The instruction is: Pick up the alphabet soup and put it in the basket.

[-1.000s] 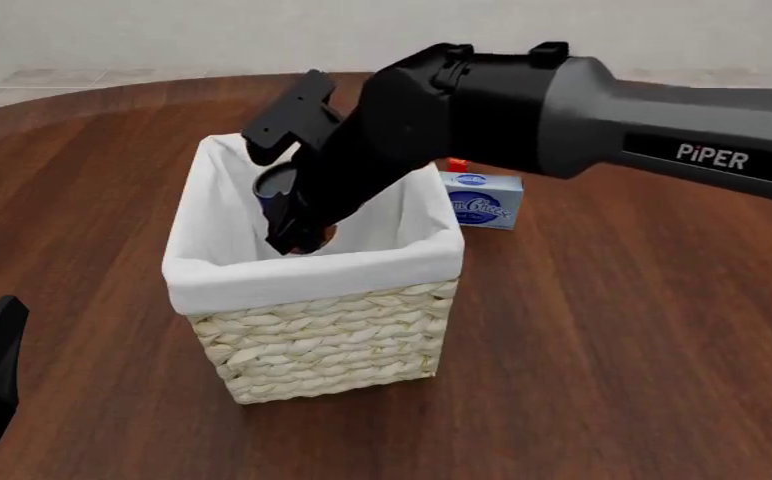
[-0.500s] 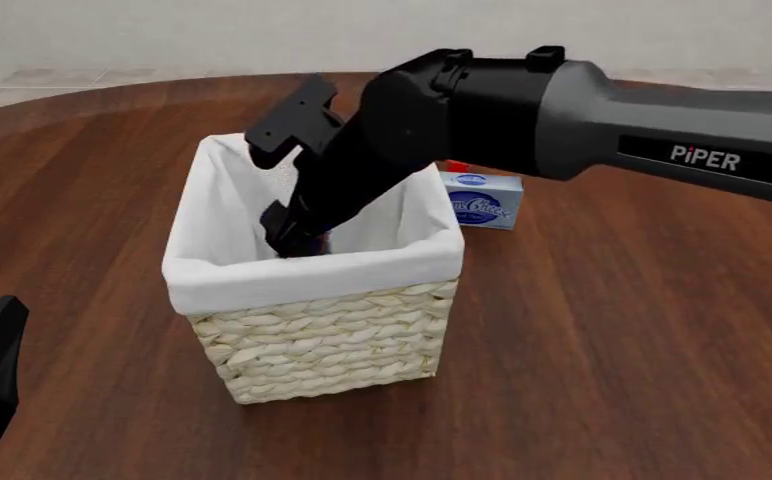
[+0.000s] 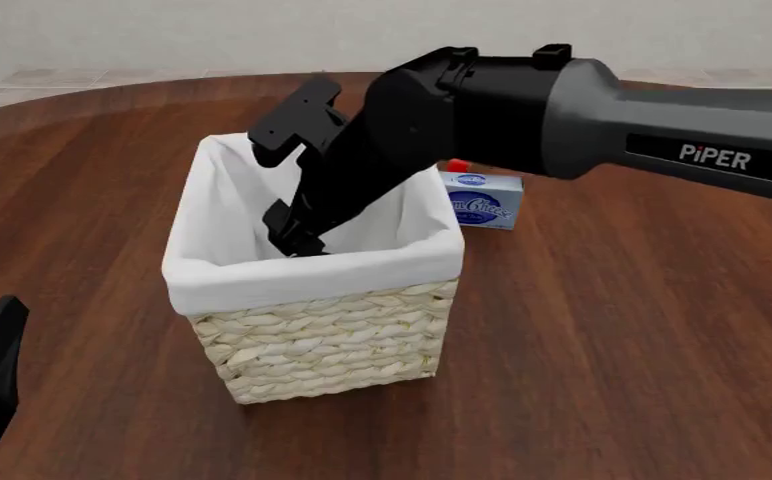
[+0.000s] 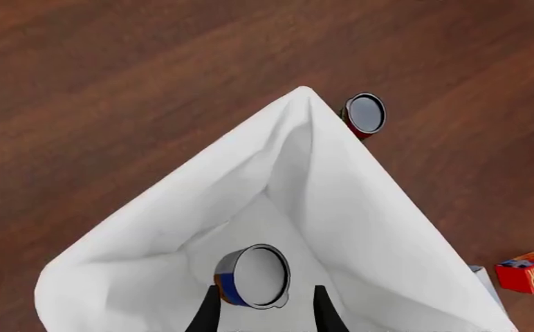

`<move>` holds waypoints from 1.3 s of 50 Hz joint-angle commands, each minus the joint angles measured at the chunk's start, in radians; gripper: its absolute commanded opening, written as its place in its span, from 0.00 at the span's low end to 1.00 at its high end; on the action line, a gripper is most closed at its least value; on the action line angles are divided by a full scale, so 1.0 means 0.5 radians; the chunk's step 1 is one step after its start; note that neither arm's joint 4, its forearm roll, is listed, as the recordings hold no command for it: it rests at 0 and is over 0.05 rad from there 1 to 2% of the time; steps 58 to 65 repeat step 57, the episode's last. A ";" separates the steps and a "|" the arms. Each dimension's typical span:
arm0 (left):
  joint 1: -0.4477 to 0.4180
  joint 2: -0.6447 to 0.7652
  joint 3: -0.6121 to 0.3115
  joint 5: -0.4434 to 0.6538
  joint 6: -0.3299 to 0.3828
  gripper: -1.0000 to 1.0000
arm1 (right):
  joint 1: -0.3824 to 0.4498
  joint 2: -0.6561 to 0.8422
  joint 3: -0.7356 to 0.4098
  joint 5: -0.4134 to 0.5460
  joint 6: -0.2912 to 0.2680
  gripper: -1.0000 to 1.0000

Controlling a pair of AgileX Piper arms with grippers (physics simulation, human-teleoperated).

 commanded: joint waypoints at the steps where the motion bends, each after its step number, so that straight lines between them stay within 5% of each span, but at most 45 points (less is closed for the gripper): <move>1: 0.000 0.000 0.000 0.000 0.000 1.00 | 0.001 -0.041 -0.032 0.026 -0.020 1.00; 25: 0.000 0.000 0.000 0.000 0.000 1.00 | 0.006 -0.168 -0.165 0.086 -0.079 1.00; 65: 0.000 0.000 0.000 0.000 0.000 1.00 | 0.091 -0.509 -0.152 -0.238 0.095 1.00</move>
